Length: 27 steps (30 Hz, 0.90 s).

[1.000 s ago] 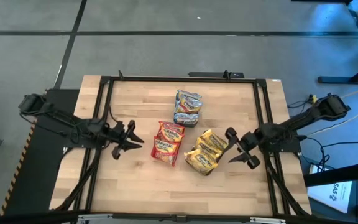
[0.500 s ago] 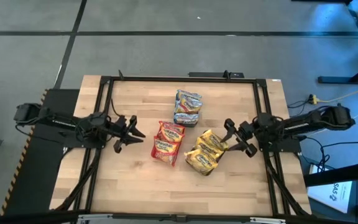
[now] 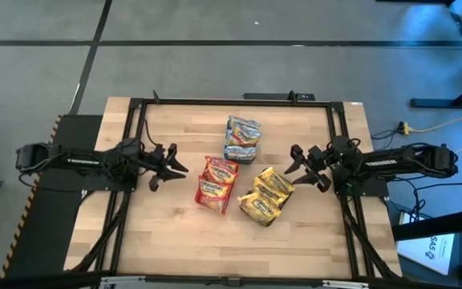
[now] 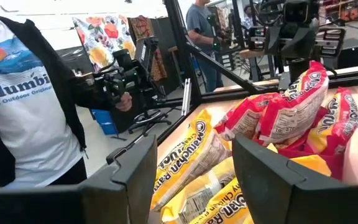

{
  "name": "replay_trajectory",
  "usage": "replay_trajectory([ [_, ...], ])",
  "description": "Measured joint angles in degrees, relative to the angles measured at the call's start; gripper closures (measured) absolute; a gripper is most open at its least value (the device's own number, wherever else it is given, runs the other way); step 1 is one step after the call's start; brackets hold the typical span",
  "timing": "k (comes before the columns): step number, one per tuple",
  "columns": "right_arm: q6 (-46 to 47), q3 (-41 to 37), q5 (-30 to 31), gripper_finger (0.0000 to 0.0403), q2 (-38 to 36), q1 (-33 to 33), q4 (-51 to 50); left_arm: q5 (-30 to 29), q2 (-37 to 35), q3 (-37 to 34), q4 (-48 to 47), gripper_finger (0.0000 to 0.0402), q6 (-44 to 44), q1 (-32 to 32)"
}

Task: Sort Maruchan noodles
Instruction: Return to Home Position

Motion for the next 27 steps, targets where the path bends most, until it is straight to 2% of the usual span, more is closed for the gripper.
replay_trajectory([
  [3,0.15,0.0,0.98,0.0198,0.0,0.08,0.0,0.48,0.03,0.0,-0.78,0.0299,0.38,0.97],
  [9,0.14,0.0,3.94,0.0198,0.0,0.08,-0.09,-0.66,0.0,0.0,-0.1,0.0299,-7.13,1.07],
  [12,0.13,0.0,6.51,0.0198,0.0,0.08,-1.45,-1.05,0.0,0.0,-0.23,0.0299,-8.11,1.07],
  [22,-0.07,0.0,7.69,0.0198,0.0,0.1,-4.34,-8.86,0.0,0.0,-0.4,0.0299,-8.16,1.07],
  [25,-0.39,0.03,8.33,0.0198,-0.26,0.1,-10.36,-9.87,0.01,0.0,-0.39,0.0299,-8.14,1.07],
  [27,-2.94,-0.02,10.96,0.0198,-5.88,1.12,-22.56,-10.11,0.0,0.0,-0.55,0.0299,-8.13,1.07],
])
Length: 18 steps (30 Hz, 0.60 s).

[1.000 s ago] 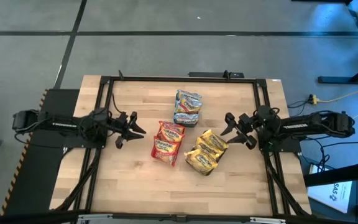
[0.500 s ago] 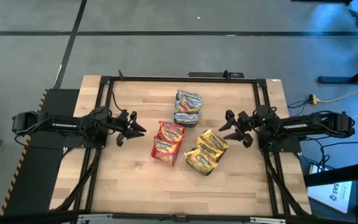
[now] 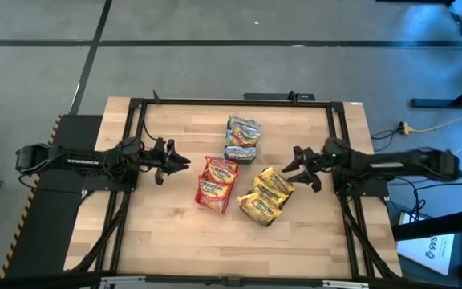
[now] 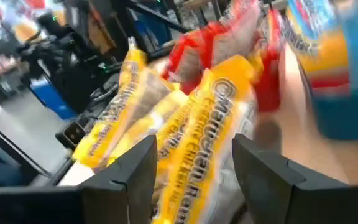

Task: Sort Maruchan noodles
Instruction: Return to Home Position

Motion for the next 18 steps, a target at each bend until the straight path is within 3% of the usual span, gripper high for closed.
replay_trajectory([
  [5,-10.8,0.04,6.12,0.0198,-23.32,4.21,-24.13,0.03,0.02,0.0,-0.25,0.0299,0.0,0.0],
  [7,-11.81,0.02,6.5,0.0198,-29.68,5.5,-26.99,0.01,0.01,0.0,-0.25,0.0299,0.0,0.0],
  [18,-11.98,0.04,6.53,0.0198,-42.84,13.59,-35.34,-0.01,0.0,0.0,-0.24,0.0299,0.0,0.0],
])
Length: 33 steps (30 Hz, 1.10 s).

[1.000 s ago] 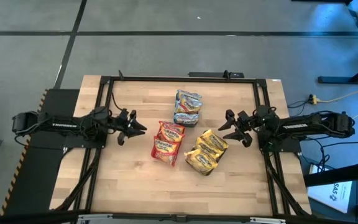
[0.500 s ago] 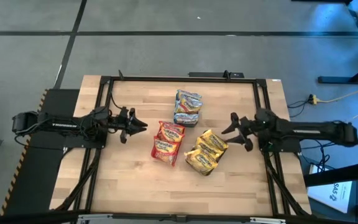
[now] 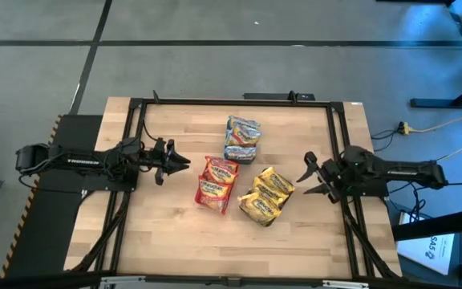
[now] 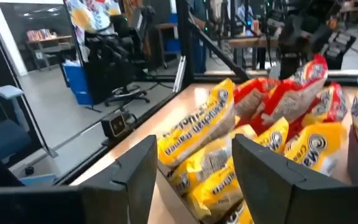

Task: Sort Maruchan noodles
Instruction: Return to Home Position

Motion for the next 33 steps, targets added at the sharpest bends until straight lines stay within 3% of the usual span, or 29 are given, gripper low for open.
replay_trajectory([
  [23,0.4,0.0,-0.34,0.0198,-2.86,0.43,-0.33,-0.15,-0.18,0.0,-0.6,0.0299,0.0,-0.17],
  [27,0.42,0.0,-0.36,0.0198,-2.86,0.43,-0.35,-2.65,-7.8,-0.01,-5.87,0.0299,0.01,-2.49],
  [33,0.4,0.0,-0.39,0.0198,-2.86,0.43,-0.37,-4.04,-23.02,0.0,-27.11,0.0299,0.02,-4.92],
])
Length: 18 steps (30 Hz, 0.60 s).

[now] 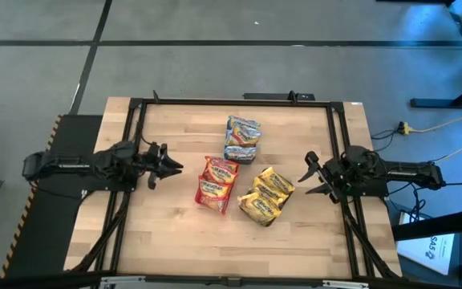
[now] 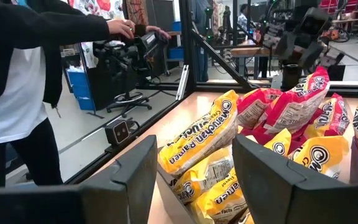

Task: Sort Maruchan noodles
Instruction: Return to Home Position

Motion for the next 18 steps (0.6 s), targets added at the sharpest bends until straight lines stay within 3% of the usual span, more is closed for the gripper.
replay_trajectory([
  [3,0.0,0.0,0.02,0.0198,0.0,0.0,0.0,-0.06,-4.58,0.01,-9.54,0.0299,-0.02,-0.8],
  [10,0.0,0.0,0.02,0.0198,0.0,0.0,-0.02,-1.99,-10.45,0.04,-9.55,0.0299,-0.02,-2.51],
  [18,0.0,0.0,0.02,0.0198,0.0,0.0,-0.02,-1.95,-11.0,0.02,-9.13,0.0299,0.0,-2.51],
])
